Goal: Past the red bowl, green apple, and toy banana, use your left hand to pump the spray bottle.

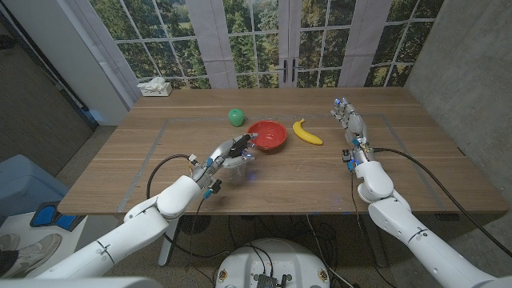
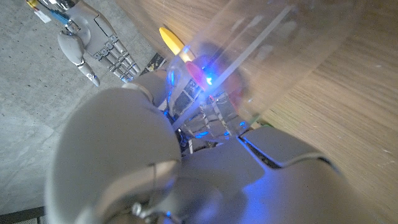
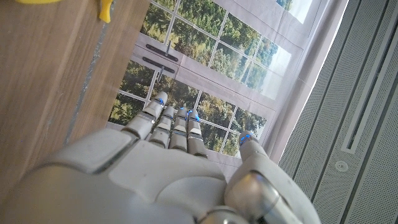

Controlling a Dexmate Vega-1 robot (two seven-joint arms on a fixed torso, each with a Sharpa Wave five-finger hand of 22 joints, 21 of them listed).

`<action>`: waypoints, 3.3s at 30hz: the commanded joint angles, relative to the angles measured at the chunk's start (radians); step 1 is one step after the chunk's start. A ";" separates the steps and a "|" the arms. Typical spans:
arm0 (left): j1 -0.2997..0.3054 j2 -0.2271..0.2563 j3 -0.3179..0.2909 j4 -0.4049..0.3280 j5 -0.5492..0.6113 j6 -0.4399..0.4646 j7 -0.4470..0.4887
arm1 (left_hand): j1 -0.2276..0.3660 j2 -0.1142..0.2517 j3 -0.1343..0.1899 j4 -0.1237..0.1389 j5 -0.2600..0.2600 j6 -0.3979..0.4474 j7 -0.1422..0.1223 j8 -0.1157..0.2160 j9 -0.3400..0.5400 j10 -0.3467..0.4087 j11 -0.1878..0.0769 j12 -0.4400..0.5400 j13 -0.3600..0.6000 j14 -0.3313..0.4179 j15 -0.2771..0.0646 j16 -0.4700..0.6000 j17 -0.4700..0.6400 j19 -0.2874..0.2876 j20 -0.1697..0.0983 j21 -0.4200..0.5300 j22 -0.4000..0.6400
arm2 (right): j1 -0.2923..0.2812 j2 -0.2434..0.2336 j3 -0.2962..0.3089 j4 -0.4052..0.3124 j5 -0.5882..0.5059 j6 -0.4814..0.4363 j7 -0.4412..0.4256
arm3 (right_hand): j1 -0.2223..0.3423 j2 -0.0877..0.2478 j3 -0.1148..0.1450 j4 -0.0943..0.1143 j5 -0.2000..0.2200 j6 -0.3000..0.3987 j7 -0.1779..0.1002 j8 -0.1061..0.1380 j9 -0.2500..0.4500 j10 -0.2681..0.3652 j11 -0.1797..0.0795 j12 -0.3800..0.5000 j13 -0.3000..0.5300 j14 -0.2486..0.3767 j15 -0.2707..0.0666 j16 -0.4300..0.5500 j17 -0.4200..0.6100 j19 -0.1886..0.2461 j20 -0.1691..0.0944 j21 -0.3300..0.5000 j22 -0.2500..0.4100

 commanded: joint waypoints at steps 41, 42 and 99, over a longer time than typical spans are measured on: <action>0.022 0.153 -0.045 -0.063 0.006 0.046 -0.158 | -0.516 -0.175 -0.661 0.060 0.228 -0.720 0.011 0.001 0.002 -0.521 0.131 -0.159 0.013 -0.490 0.124 -0.277 0.008 -0.392 0.122 -0.579 0.013 | -0.014 0.009 -0.006 -0.033 -0.055 -0.021 -0.058 | -0.016 0.005 -0.002 -0.010 -0.004 0.001 -0.004 0.001 0.002 0.013 0.002 -0.002 0.003 0.007 0.002 0.004 0.000 0.008 0.007 -0.003 0.002; 0.032 0.164 -0.052 -0.073 0.008 0.051 -0.153 | -0.516 -0.174 -0.668 0.059 0.235 -0.731 0.009 0.000 0.002 -0.530 0.132 -0.160 0.014 -0.497 0.125 -0.276 0.008 -0.395 0.122 -0.584 0.014 | -0.017 0.008 -0.006 -0.036 -0.058 -0.022 -0.060 | -0.016 0.005 -0.002 -0.010 -0.004 0.001 -0.003 0.001 0.002 0.012 0.002 -0.003 0.003 0.007 0.002 0.003 0.000 0.007 0.007 -0.003 0.002; 0.200 -0.139 -0.328 0.154 -0.226 -0.390 -0.104 | -0.666 0.003 -0.816 0.187 0.295 -0.408 -0.064 0.104 -0.010 -0.364 0.021 -0.113 -0.001 -0.384 0.011 -0.241 -0.002 -0.227 0.066 -0.671 0.015 | 0.097 0.016 -0.076 -0.055 -0.086 -0.213 -0.074 | -0.022 0.004 -0.004 -0.015 -0.004 -0.003 -0.013 0.000 0.002 0.011 0.003 -0.004 0.003 0.005 0.006 0.001 -0.004 0.004 0.011 -0.005 0.002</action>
